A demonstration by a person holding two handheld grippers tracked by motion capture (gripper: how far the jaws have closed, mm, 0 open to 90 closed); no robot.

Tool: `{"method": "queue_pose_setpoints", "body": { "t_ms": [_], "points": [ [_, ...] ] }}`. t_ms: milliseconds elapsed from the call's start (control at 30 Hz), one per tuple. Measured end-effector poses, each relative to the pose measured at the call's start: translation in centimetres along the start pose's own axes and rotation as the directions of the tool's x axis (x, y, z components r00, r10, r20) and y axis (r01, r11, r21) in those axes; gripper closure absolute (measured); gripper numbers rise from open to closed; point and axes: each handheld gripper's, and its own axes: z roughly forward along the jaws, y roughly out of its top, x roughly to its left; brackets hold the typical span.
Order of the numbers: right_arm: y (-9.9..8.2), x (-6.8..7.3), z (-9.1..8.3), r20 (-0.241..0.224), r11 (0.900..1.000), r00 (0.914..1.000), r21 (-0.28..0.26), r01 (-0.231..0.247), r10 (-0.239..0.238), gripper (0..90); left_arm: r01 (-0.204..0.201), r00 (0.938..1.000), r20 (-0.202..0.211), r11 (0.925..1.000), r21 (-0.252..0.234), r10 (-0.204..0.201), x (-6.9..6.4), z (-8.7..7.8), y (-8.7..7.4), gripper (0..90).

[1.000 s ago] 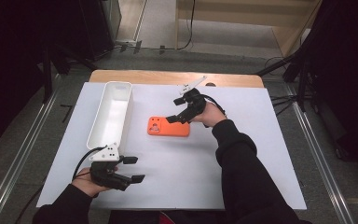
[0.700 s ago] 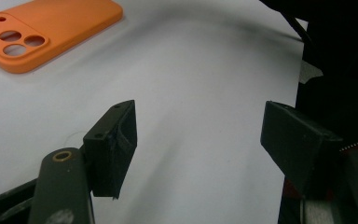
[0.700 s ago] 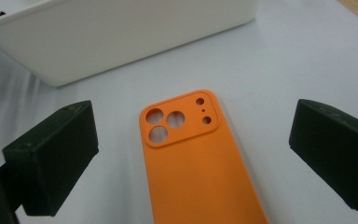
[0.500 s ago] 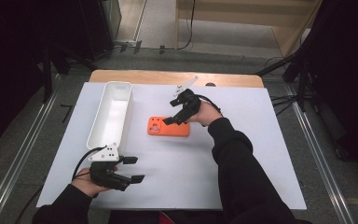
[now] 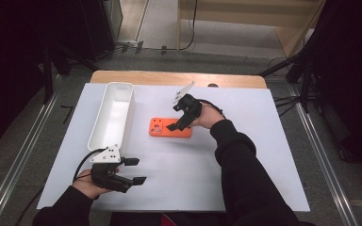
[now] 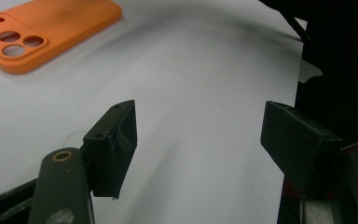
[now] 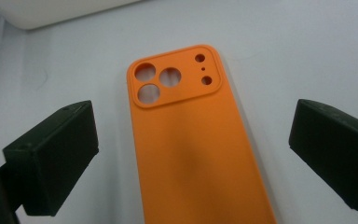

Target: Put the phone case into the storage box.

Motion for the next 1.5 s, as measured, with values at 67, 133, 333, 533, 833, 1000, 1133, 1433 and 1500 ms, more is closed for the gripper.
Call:
{"method": "queue_pose_setpoints", "body": {
  "t_ms": [67, 133, 333, 533, 833, 1000, 1133, 1433, 1500],
  "points": [
    [-0.1, 0.0, 0.1, 0.006, 0.9997, 0.9999, 0.020, 0.013, -0.013, 0.4, 0.000, 1.0000, 0.000, 1.0000, 0.000, 0.000, 0.0, 0.0, 0.0, 27.4],
    [-0.2, -0.1, 0.3, 0.008, 0.9993, 0.9997, 0.030, 0.023, -0.024, 0.4, 0.000, 1.0000, 0.001, 1.0000, 0.001, 0.000, 0.0, 0.0, 0.0, 27.4],
    [-0.4, 0.0, 0.7, 0.015, 0.9968, 0.9986, 0.063, 0.050, -0.051, 0.5, -0.001, 1.0000, 0.001, 1.0000, 0.001, 0.001, 0.0, 0.0, 0.0, 27.4],
    [-0.6, 0.2, 1.0, -0.002, 0.9933, 0.9975, 0.092, 0.070, -0.070, 0.6, -0.001, 1.0000, 0.002, 1.0000, 0.001, 0.001, 0.0, 0.0, 0.0, 27.4],
    [-0.9, 0.2, 1.5, -0.004, 0.9887, 0.9960, 0.120, 0.089, -0.089, 0.6, -0.001, 1.0000, 0.002, 1.0000, 0.001, 0.001, 0.0, 0.0, 0.0, 27.4],
    [-1.2, 0.1, 1.7, -0.005, 0.9869, 0.9970, 0.142, 0.077, -0.077, 0.6, -0.001, 1.0000, 0.004, 1.0000, 0.002, 0.001, 0.0, 0.0, 0.0, 27.4],
    [-1.3, 0.0, 1.8, -0.011, 0.9837, 0.9946, 0.147, 0.103, -0.103, 0.6, -0.001, 1.0000, 0.005, 1.0000, 0.003, 0.001, 0.0, 0.0, 0.0, 27.4],
    [-1.7, 0.1, 2.2, -0.016, 0.9784, 0.9953, 0.183, 0.096, -0.095, 0.7, -0.002, 1.0000, 0.005, 1.0000, 0.003, 0.002, 0.0, 0.0, 0.0, 27.4],
    [-1.7, 0.0, 2.4, -0.023, 0.9778, 0.9930, 0.173, 0.118, -0.116, 0.7, -0.001, 1.0000, 0.005, 1.0000, 0.004, 0.001, 0.0, 0.0, 0.0, 27.4]
  ]
}}
